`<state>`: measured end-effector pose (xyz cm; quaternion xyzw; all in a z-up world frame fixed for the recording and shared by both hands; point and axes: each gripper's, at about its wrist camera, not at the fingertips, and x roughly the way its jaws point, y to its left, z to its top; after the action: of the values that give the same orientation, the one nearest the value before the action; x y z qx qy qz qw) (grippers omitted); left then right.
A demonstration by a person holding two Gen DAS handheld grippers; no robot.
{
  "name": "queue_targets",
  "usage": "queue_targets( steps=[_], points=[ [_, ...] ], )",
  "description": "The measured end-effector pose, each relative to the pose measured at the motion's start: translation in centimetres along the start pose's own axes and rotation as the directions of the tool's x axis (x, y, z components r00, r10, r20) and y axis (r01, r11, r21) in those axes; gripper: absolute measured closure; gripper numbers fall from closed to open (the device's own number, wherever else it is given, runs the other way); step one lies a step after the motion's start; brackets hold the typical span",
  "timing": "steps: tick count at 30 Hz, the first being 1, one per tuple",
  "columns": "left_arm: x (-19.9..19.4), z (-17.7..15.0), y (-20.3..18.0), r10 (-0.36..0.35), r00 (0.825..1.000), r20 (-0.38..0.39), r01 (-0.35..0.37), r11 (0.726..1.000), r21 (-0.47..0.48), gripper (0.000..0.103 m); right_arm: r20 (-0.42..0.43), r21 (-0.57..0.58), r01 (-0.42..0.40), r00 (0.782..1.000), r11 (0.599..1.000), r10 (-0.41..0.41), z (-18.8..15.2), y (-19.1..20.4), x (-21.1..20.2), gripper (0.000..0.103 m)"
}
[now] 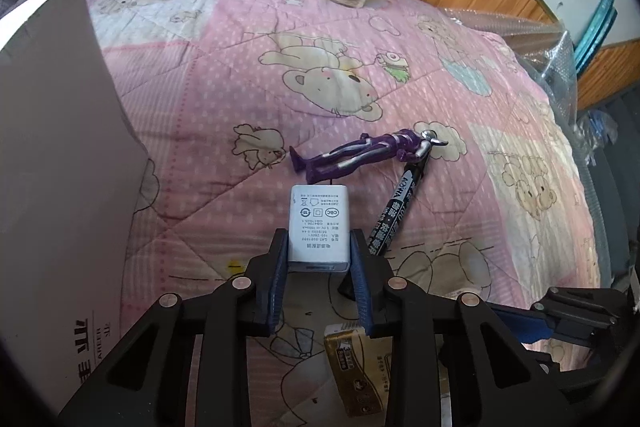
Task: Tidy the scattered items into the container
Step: 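Lift the charger and tissue pack off the bedspread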
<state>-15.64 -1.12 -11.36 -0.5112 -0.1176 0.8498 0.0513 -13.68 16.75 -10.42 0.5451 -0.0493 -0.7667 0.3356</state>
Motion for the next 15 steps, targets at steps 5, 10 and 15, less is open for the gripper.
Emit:
queue_targets(
  steps=[5, 10, 15],
  points=[
    [-1.8, -0.2, 1.0, 0.017, 1.0, 0.013, -0.017, 0.999, -0.036, 0.073, 0.0, 0.007, 0.003, 1.0, 1.0, -0.003, -0.2, 0.3, -1.2, 0.078],
    [-3.6, -0.4, 0.8, 0.008, 0.999, 0.031, -0.007, 0.999, -0.032, 0.073, 0.031, 0.037, -0.005, 1.0, 0.999, 0.004, -0.1, -0.2, -2.5, 0.078],
    [-5.5, -0.7, -0.1, 0.002, 0.999, 0.048, -0.001, 1.0, -0.02, 0.073, 0.051, 0.03, -0.011, 0.999, 0.999, 0.009, -0.2, 0.2, -3.4, 0.078]
  ],
)
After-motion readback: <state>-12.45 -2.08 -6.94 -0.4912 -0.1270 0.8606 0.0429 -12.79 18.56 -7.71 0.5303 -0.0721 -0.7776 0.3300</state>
